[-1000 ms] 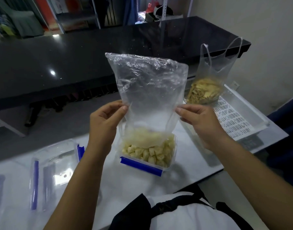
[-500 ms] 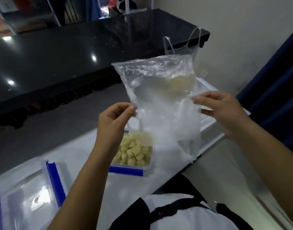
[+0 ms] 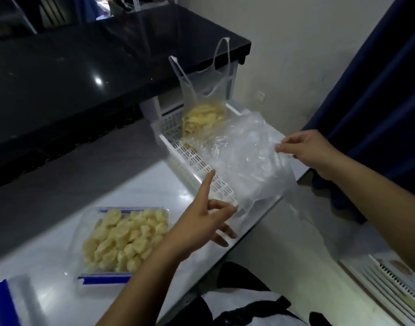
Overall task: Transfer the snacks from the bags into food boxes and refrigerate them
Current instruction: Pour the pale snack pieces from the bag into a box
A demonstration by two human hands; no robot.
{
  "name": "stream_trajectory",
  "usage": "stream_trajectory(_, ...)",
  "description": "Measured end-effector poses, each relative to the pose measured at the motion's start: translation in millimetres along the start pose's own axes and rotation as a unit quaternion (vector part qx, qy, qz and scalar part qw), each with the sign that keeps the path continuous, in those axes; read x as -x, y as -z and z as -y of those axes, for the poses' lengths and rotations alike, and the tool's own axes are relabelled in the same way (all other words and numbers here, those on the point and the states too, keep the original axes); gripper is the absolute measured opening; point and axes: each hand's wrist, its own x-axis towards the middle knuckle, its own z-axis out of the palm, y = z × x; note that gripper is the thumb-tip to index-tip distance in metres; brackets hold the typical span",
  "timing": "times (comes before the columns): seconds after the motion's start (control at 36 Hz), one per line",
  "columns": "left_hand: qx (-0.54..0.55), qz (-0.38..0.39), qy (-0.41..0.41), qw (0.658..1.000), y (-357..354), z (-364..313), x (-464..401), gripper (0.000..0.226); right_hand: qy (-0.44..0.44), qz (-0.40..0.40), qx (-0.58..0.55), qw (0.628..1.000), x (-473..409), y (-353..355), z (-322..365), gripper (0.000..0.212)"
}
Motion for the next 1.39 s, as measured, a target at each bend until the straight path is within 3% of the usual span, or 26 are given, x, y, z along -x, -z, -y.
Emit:
stream_trajectory(0.08,-0.137,-0.105,-0.03,0.985,-2.8,-6.1,-7.9,0.053,-0.004,0.024,0.063,0.998,-30.8,-2.5,-5.7,0.013)
stream_trajectory(0.14,-0.269,-0.191,-0.072,0.941,-1.4,-13.4,-12.9,0.035,0.016,0.022,0.106,0.994,-46.6,-5.1,-6.4,0.04)
stream_trajectory(0.25,-0.363,-0.31,-0.153,0.865,-1.1,-36.5,-29.1,0.029,0.171,0.053,0.198,0.964,-54.0,-21.9,-3.9,0.062)
stream_trajectory(0.33,-0.459,-0.242,-0.133,0.844,-11.6,-48.6,-66.4,0.048,0.238,0.157,0.351,0.892,-53.8,-42.9,-9.5,0.073)
stream_trajectory(0.39,-0.549,-0.165,-0.034,0.819,-22.5,-46.6,-100.4,0.064,0.238,0.225,0.439,0.837,-59.6,-52.3,-18.4,0.077)
stream_trajectory(0.47,-0.612,-0.072,0.118,0.779,-35.3,-26.6,-138.1,0.069,0.234,0.284,0.52,0.771,-74.9,-55.2,-34.5,0.077)
stream_trajectory(0.56,-0.603,-0.036,0.184,0.775,-45.4,-3.0,-151.6,0.07,0.235,0.314,0.526,0.754,-88.0,-52.3,-46.8,0.08)
stream_trajectory(0.78,-0.572,-0.048,0.208,0.792,-52.1,6.3,-154.9,0.07,0.254,0.368,0.503,0.74,-98.5,-55.2,-49.5,0.08)
stream_trajectory(0.92,-0.56,-0.057,0.203,0.801,-52.9,2.8,-154.5,0.07,0.254,0.366,0.493,0.747,-99.0,-56.0,-46.6,0.079)
stream_trajectory(1.06,-0.524,-0.064,0.165,0.833,-48.3,-16.4,-137.8,0.061,0.258,0.37,0.487,0.748,-95.9,-45.7,-28.4,0.072)
stream_trajectory(1.17,-0.459,-0.172,0.092,0.867,-37.0,-35.8,-98.5,0.055,0.27,0.348,0.408,0.799,-81.6,-33.4,3.2,0.07)
stream_trajectory(1.25,-0.346,-0.287,0.047,0.892,-26.8,-38.8,-54.2,0.053,0.319,0.332,0.271,0.846,-57.4,-34.5,36.5,0.075)
stream_trajectory(1.39,-0.159,-0.496,0.025,0.853,-21.3,-7.4,17.0,0.051,0.366,0.413,0.172,0.816,-6.9,-70.3,70.4,0.068)
